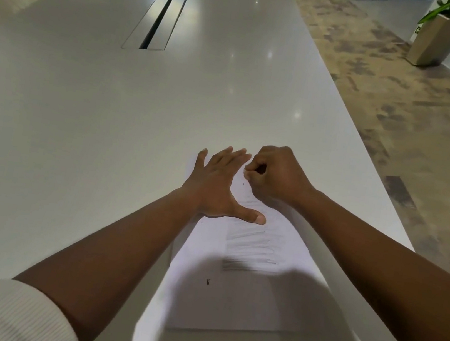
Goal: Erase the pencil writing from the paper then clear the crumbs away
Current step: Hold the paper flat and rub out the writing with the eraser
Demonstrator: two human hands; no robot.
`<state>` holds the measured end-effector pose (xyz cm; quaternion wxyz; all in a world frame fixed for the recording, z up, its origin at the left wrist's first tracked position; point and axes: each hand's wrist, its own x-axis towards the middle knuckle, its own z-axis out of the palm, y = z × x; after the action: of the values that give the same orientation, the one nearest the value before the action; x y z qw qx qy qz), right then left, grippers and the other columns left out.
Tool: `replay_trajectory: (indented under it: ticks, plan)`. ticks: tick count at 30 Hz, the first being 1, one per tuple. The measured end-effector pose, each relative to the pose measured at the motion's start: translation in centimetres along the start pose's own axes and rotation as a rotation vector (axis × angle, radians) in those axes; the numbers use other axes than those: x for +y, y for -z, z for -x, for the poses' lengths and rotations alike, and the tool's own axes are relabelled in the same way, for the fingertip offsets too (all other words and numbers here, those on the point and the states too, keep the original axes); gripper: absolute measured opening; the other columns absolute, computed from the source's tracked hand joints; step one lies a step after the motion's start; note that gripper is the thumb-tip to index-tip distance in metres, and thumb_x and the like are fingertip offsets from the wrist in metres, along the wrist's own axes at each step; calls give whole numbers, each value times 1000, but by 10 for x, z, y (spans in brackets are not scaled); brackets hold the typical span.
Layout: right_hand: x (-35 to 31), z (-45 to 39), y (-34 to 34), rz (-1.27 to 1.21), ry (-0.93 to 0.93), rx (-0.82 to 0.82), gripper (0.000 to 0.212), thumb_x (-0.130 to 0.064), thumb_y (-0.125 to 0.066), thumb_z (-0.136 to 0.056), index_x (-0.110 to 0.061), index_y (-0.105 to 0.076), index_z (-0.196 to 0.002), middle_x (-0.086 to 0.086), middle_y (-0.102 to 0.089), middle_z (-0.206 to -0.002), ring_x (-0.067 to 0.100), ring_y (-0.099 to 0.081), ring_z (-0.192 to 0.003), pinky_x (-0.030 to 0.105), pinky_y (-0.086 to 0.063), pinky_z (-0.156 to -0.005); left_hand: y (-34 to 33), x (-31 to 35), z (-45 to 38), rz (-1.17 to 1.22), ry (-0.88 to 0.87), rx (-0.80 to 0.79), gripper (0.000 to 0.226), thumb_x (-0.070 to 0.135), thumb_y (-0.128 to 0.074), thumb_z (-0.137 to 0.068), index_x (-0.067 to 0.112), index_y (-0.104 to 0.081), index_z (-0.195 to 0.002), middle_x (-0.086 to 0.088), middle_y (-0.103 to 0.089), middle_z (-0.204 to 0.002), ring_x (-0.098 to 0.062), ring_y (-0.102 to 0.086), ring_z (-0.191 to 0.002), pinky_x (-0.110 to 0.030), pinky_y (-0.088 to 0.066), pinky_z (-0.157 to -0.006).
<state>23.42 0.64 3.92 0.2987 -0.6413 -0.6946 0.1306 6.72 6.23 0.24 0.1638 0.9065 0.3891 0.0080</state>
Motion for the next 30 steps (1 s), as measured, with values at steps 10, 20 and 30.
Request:
replay_trajectory:
  ticks: [10, 20, 30]
  plan:
    - [19, 0, 22, 35, -90, -2, 3, -6, -76, -77, -5, -78, -79, 6, -71, -82, 17, -65, -74, 26, -50, -71, 0, 1, 0, 4, 3, -1, 149, 111, -43, -43, 33, -5, -164, 14, 0, -172, -7, 11, -157, -55, 13, -124]
    - [6, 21, 9, -46, 17, -132, 1, -13, -79, -77, -13, -78, -76, -6, -67, -73, 5, -60, -66, 14, -43, -64, 0, 0, 0, -42, -15, -31, 140, 112, -35, -45, 44, -1, -162, 13, 6, -172, -11, 16, -157, -58, 14, -123]
    - [4, 20, 10, -27, -2, -171, 3, -12, -79, -76, -12, -77, -74, -4, -68, -73, 1, -57, -63, 6, -39, -61, 0, -1, 1, -24, -13, -27, 140, 112, -38, -44, 46, -2, -162, 13, 4, -172, -10, 15, -157, -58, 14, -123]
